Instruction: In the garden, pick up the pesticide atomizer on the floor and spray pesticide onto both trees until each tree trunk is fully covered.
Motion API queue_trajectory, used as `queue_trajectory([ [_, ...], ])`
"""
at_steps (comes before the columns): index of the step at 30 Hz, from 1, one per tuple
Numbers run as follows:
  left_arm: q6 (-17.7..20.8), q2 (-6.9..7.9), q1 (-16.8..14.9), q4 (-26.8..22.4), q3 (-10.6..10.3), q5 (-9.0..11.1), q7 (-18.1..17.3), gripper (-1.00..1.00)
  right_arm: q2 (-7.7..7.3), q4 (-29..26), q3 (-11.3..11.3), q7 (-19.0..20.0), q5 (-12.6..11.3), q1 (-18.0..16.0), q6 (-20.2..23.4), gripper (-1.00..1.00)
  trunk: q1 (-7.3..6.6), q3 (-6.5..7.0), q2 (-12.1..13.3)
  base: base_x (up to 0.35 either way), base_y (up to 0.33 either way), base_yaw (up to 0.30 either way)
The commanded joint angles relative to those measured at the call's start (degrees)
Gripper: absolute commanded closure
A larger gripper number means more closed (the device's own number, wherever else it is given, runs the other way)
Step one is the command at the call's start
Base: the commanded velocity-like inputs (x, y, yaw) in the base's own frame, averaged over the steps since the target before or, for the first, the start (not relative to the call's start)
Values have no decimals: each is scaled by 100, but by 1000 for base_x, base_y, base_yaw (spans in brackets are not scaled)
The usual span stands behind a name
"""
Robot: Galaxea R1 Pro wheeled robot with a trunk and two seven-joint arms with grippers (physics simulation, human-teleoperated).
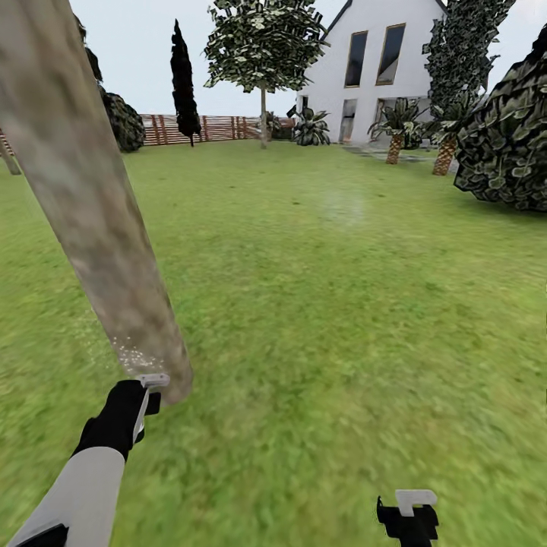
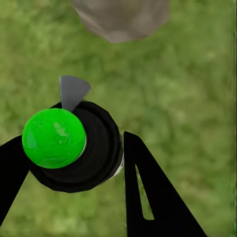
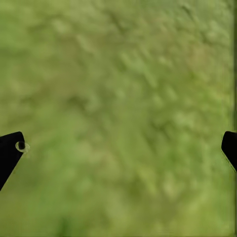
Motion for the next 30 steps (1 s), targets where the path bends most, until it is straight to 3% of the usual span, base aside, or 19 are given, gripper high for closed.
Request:
queue_trajectory([
  [1,23,-4,-3,-8,13,15,12,100,2,4,-37,-23,62,-4,-13,-100,0,-5,-2,112,-267,38],
  [16,23,9,-2,-3,19,6,12,100,3,6,-38,-23,59,-4,-13,-100,0,-5,-2,124,-265,261],
  [24,23,3,-2,17,13,15,11,100,3,6,-39,-23,60,-4,-13,-100,0,-5,-2,231,-205,45],
  [30,27,-33,-2,-19,11,15,0,100,2,5,-40,-26,58,-4,-13,-100,0,-5,-2,71,-266,248],
])
